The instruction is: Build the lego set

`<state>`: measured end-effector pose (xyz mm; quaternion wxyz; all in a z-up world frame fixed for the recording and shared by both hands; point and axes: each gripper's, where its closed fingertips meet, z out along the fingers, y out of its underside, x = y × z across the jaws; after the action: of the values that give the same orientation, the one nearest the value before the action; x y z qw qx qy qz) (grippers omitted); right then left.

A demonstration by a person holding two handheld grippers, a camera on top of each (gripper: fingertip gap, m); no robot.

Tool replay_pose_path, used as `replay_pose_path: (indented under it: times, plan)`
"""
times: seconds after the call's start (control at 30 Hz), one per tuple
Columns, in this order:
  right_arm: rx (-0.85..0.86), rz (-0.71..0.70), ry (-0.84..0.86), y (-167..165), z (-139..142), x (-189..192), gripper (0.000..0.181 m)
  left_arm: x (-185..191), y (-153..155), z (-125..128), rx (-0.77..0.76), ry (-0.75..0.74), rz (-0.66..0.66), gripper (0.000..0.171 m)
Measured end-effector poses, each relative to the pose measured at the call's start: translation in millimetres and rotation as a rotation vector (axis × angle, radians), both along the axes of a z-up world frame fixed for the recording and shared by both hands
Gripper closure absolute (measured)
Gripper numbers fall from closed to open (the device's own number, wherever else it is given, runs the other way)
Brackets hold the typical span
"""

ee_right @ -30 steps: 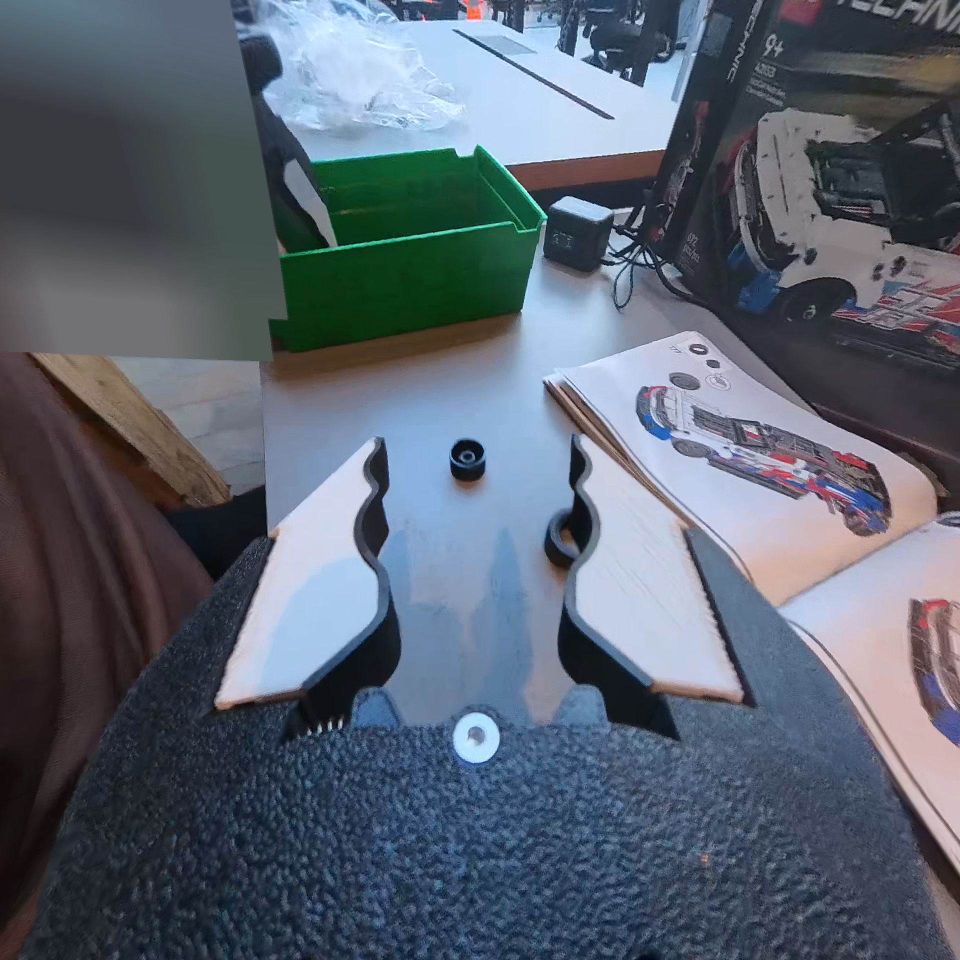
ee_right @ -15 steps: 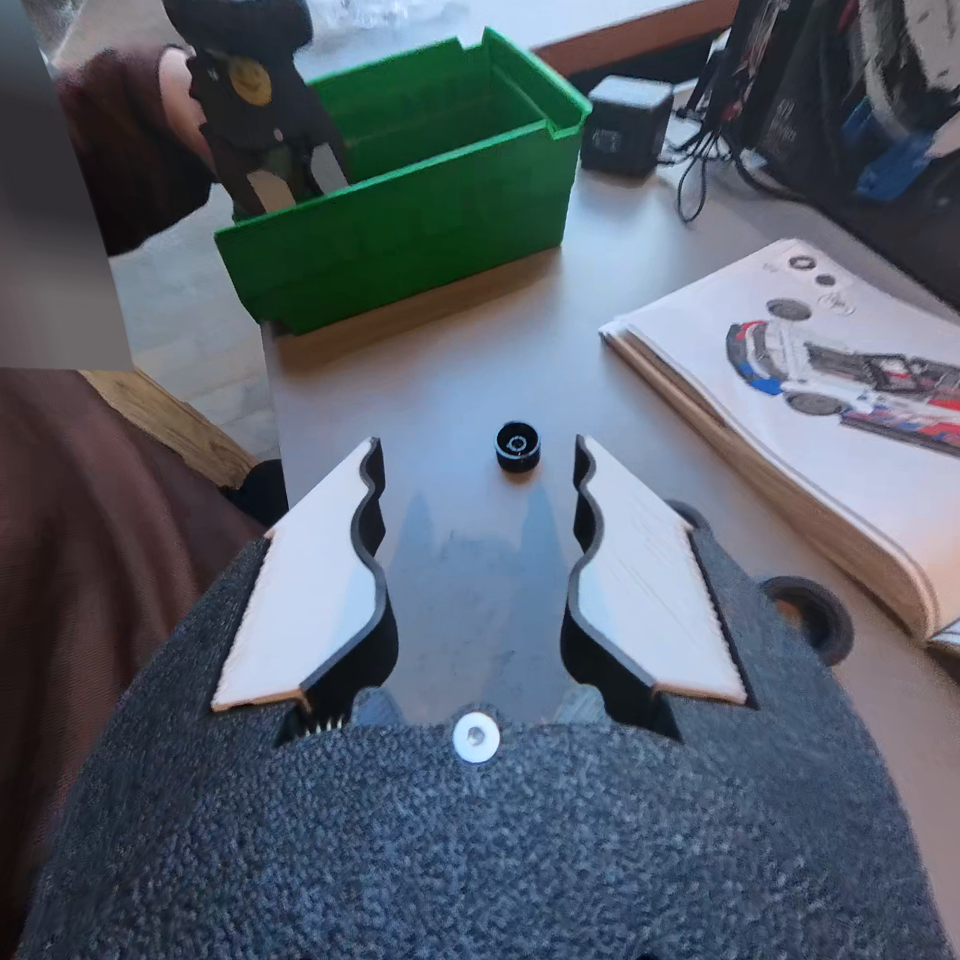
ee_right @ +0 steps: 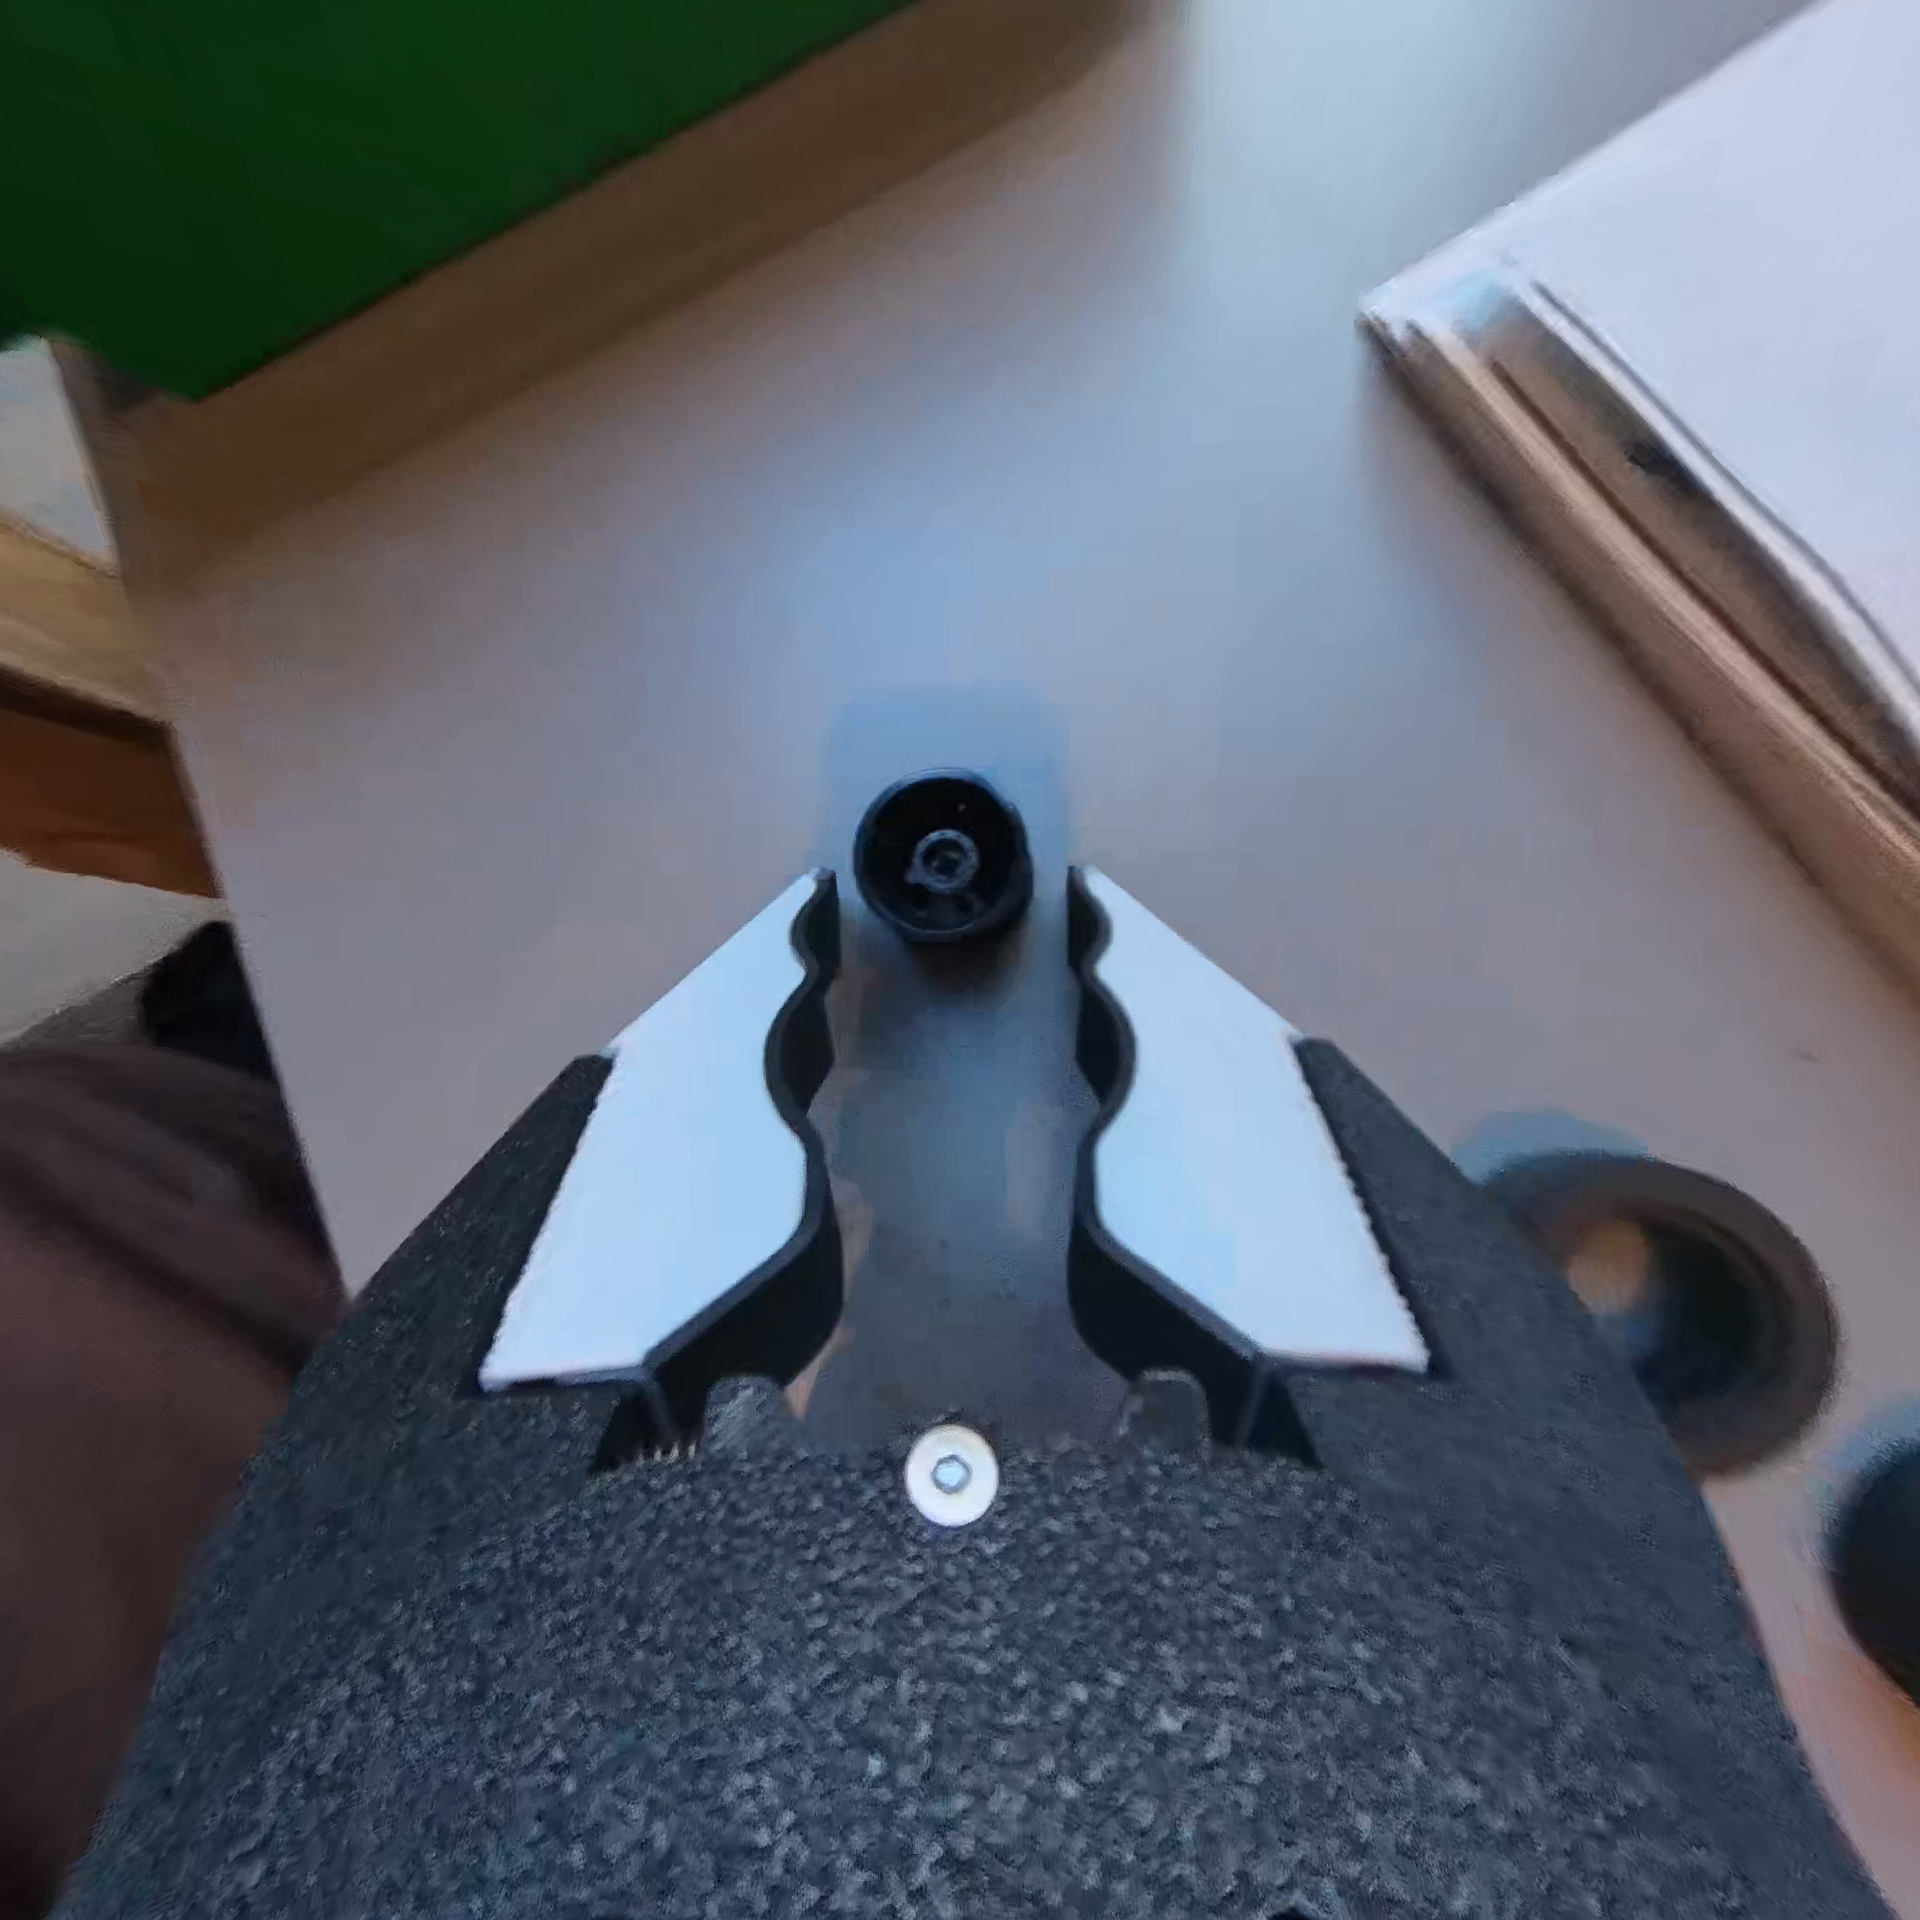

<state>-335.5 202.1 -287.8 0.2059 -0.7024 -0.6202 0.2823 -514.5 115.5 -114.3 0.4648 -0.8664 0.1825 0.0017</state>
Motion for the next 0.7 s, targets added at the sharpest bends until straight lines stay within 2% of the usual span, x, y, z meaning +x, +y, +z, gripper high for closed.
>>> replay_pose_path:
  times: [0.03, 0.1, 0.17, 0.2, 0.27, 0.33, 0.4, 0.47, 0.57, 0.63, 0.7]
  plan:
    - [-0.017, 0.024, 0.015, -8, 1, -4, 0.145, 20, 1, 11, 0.046, 0.001, -0.028, 0.141]
    - [-0.035, 0.059, 0.014, -20, 5, -6, 0.138, 65, 3, 24, 0.118, -0.006, -0.088, 0.142]
    - [-0.016, 0.062, 0.04, -17, 24, 4, 0.138, 117, 3, 24, 0.16, -0.044, -0.178, 0.142]
    - [0.021, 0.043, 0.043, -6, 34, 15, 0.138, 140, 4, 17, 0.171, -0.065, -0.217, 0.142]
    - [0.111, -0.019, 0.015, 30, 51, 46, 0.132, 178, 5, -14, 0.119, -0.093, -0.291, 0.142]
    - [0.103, -0.029, -0.086, 55, 51, 77, 0.135, 203, 6, -52, 0.032, -0.146, -0.338, 0.142]
    - [0.129, -0.07, -0.231, 82, 39, 99, 0.121, 221, 6, -78, -0.015, -0.202, -0.366, 0.142]
    - [0.178, -0.045, -0.288, 99, 32, 102, 0.12, 232, 9, -100, -0.06, -0.222, -0.375, 0.142]
    - [0.148, 0.034, -0.352, 100, 15, 90, 0.112, 235, 22, -125, -0.092, -0.169, -0.351, 0.142]
    - [0.113, 0.1, -0.402, 95, 0, 83, 0.113, 231, 31, -139, -0.112, -0.105, -0.331, 0.142]
    - [0.112, 0.123, -0.44, 93, -5, 82, 0.134, 231, 39, -146, -0.11, -0.063, -0.329, 0.142]
